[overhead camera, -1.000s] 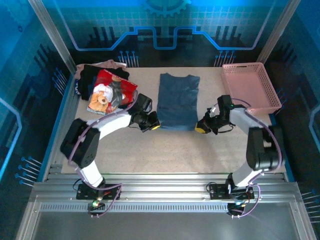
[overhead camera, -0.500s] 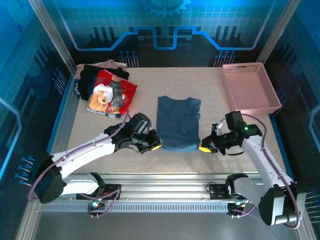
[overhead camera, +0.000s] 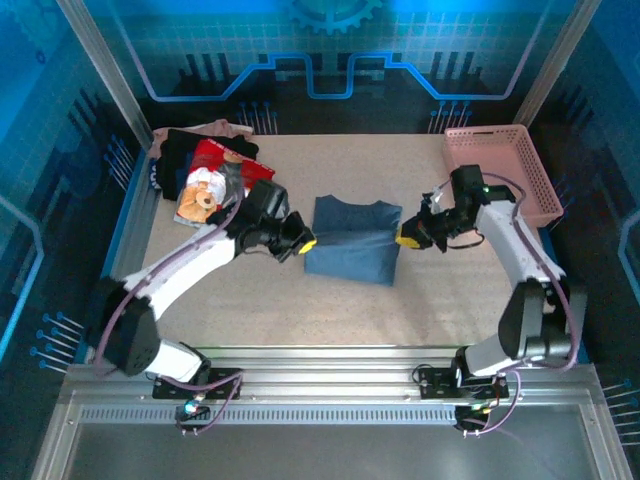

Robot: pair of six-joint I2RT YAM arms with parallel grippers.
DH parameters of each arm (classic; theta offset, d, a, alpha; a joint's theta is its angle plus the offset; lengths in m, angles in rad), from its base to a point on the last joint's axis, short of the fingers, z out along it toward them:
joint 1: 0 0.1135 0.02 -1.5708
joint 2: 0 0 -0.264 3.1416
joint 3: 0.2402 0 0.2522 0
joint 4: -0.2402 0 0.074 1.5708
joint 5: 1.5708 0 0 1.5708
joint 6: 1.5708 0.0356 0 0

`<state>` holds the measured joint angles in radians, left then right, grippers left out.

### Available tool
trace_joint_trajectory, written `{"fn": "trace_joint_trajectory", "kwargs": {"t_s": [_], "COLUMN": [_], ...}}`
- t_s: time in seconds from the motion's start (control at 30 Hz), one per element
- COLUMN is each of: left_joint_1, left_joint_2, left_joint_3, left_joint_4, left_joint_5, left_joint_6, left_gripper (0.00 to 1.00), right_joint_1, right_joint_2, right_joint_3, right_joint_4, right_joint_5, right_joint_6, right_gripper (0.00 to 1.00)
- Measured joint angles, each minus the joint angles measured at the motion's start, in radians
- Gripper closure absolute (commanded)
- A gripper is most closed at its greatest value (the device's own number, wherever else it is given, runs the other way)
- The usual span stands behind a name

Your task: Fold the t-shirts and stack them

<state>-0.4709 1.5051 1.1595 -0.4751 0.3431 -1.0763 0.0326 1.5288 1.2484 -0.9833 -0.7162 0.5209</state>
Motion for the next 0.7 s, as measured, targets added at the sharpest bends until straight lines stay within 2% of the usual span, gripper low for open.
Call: {"fn": "trace_joint_trajectory", "kwargs": {"t_s": [0.2, 0.47, 0.53, 0.57, 0.6, 0.67, 0.7], "left_joint_1": [0.070, 0.111, 0.117, 0.120, 0.122, 0.129, 0.134], "left_joint_2": [0.254, 0.495, 0.548, 0.576, 0.603, 0.660, 0.681], "left_joint_3": [0.209, 0.394, 0.444, 0.475, 0.503, 0.570, 0.594], "left_joint_4": [-0.008, -0.042, -0.061, -0.069, -0.072, -0.089, -0.089], "left_joint_5": [0.075, 0.134, 0.143, 0.145, 0.144, 0.145, 0.143], "left_joint_6": [0.101, 0.178, 0.190, 0.195, 0.200, 0.209, 0.214], "left_gripper": [1.00, 1.00, 0.99, 0.96, 0.89, 0.70, 0.60], "right_joint_1": [-0.041, -0.071, -0.077, -0.079, -0.080, -0.084, -0.086], "right_joint_2": [0.182, 0.342, 0.388, 0.414, 0.442, 0.501, 0.524], "right_joint_3": [0.091, 0.126, 0.153, 0.170, 0.188, 0.232, 0.249], "right_joint_4": [0.023, 0.066, 0.071, 0.078, 0.084, 0.104, 0.117], "right_joint_5": [0.001, 0.001, 0.000, 0.000, 0.000, -0.003, -0.003], "right_joint_6": [-0.043, -0.056, -0.055, -0.055, -0.053, -0.036, -0.017], "right_gripper": [1.00, 1.00, 0.97, 0.94, 0.90, 0.81, 0.69]}}
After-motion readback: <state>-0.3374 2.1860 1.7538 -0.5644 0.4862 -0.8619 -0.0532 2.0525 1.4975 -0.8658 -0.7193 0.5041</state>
